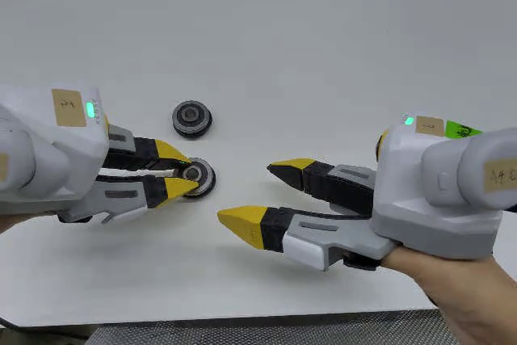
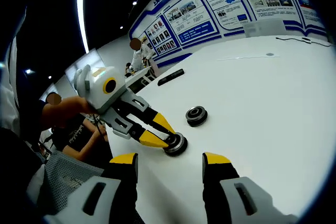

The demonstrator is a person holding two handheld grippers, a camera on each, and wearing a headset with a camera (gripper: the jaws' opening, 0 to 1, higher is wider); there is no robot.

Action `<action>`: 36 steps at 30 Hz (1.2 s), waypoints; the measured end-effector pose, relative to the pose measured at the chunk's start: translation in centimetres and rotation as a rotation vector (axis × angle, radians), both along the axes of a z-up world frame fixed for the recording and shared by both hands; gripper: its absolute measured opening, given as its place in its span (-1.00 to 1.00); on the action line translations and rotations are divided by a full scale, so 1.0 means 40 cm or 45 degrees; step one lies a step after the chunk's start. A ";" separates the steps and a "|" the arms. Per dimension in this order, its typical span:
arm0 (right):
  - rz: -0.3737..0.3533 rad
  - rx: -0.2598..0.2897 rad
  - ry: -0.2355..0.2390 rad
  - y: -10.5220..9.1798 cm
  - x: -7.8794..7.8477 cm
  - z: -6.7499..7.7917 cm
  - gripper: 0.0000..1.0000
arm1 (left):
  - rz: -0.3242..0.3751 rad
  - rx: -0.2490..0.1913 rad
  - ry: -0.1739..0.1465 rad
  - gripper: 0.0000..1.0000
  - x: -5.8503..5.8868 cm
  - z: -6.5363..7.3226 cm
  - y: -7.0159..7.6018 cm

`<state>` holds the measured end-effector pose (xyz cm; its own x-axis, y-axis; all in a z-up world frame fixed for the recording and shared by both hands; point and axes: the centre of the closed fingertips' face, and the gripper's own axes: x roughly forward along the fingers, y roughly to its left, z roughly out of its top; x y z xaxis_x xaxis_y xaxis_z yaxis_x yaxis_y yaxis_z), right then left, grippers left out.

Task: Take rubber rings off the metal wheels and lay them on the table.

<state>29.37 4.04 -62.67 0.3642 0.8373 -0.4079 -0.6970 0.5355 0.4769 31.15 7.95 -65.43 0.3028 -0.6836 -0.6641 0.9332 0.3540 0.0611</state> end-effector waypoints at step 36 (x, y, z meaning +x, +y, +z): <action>-0.273 0.260 0.490 0.099 0.041 -0.047 -0.06 | -0.013 -0.028 -0.016 -0.75 -0.001 0.002 0.003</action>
